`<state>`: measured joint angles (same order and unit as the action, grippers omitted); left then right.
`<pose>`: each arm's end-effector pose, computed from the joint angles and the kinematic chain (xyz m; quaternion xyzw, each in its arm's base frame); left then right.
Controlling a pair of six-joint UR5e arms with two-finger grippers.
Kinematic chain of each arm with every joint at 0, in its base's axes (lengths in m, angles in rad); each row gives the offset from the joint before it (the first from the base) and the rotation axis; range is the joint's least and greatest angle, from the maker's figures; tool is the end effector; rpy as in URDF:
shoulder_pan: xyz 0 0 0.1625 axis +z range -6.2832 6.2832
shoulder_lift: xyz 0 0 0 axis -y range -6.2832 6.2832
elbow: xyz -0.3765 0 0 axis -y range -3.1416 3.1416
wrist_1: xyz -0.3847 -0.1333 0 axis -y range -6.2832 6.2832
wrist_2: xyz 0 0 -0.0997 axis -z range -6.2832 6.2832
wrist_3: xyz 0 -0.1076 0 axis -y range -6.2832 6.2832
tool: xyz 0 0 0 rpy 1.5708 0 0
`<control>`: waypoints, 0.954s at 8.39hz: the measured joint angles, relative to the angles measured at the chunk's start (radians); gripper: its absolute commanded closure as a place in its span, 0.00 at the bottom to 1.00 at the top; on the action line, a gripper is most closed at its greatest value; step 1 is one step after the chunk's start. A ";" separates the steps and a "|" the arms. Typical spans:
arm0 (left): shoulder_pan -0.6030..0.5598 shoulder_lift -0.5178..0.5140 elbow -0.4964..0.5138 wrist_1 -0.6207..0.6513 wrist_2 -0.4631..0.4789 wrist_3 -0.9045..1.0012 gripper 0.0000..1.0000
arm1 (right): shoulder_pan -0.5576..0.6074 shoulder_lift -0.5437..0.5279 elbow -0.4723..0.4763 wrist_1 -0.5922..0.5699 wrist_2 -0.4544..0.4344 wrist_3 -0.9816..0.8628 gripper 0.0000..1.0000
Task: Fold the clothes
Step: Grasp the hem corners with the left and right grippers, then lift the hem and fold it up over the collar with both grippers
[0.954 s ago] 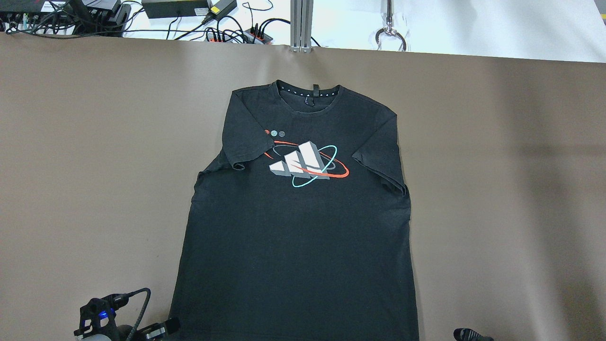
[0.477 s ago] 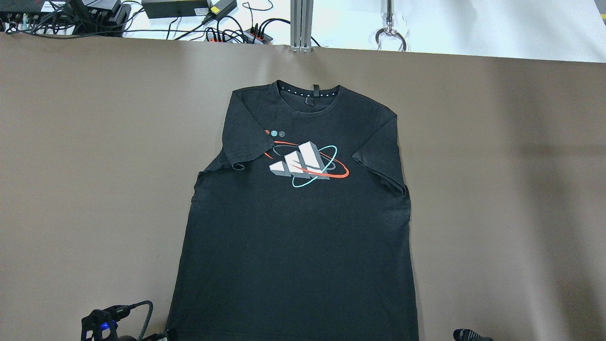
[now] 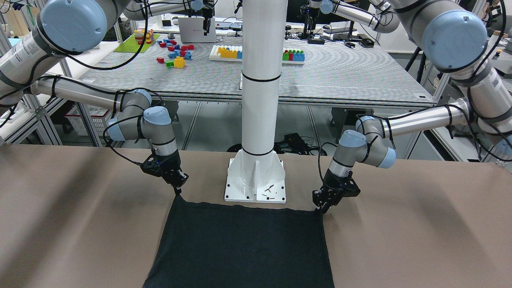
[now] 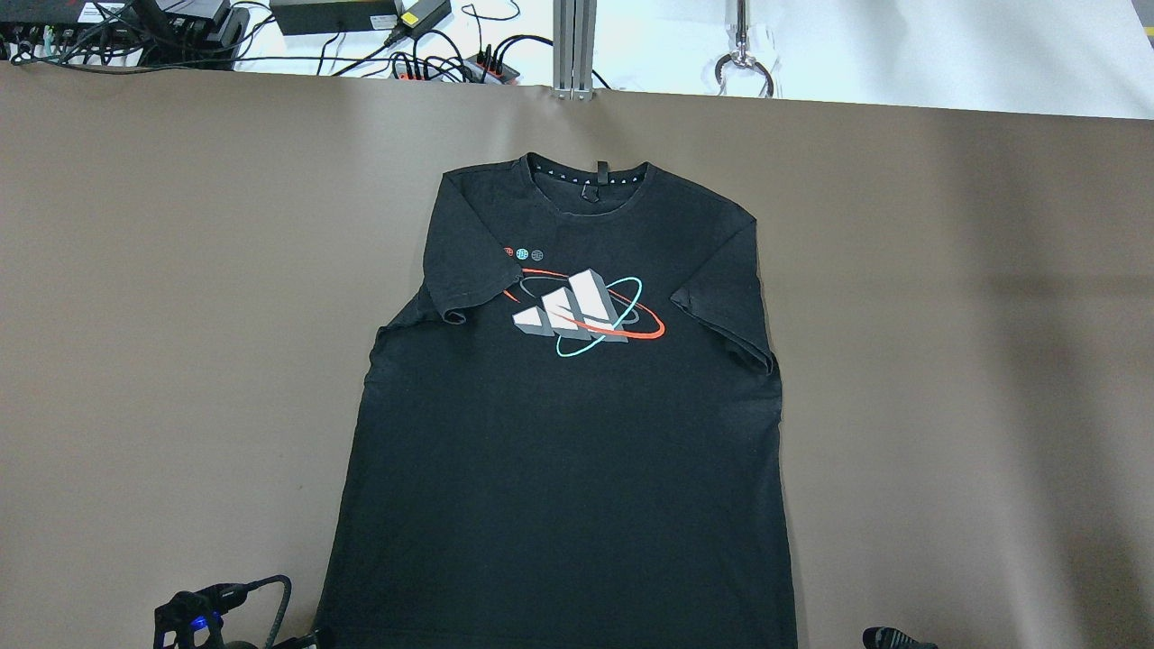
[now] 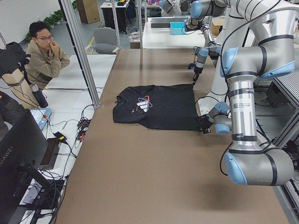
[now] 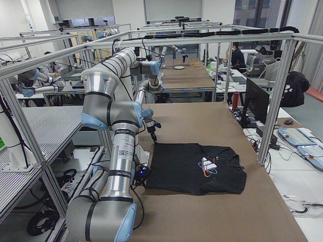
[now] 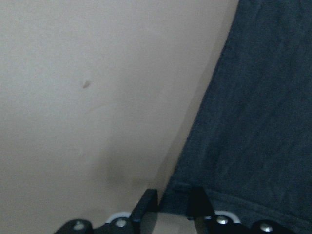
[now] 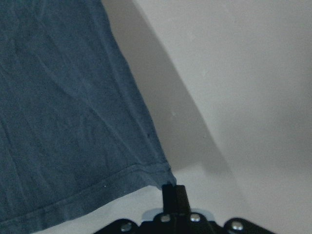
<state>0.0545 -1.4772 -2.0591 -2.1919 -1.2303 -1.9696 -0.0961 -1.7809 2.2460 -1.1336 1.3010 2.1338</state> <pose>0.4672 -0.1440 0.3581 0.0365 0.5003 -0.2287 0.8343 -0.4221 -0.1220 0.3442 -0.0253 -0.4480 0.2633 0.8540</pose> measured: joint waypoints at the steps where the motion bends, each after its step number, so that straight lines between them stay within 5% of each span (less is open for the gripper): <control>1: 0.000 -0.002 -0.003 0.000 0.000 0.000 1.00 | 0.000 0.000 0.000 0.000 0.000 0.000 1.00; 6: -0.006 0.036 -0.109 0.000 -0.018 0.004 1.00 | 0.020 0.001 0.042 -0.001 0.008 -0.006 1.00; 8: -0.075 0.020 -0.161 0.006 -0.070 0.019 1.00 | 0.148 0.013 0.089 -0.003 0.135 -0.105 1.00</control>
<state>-0.0201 -1.4567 -2.2199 -2.1857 -1.3006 -1.9504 0.0521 -1.7682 2.3348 -1.1368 1.4357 2.0288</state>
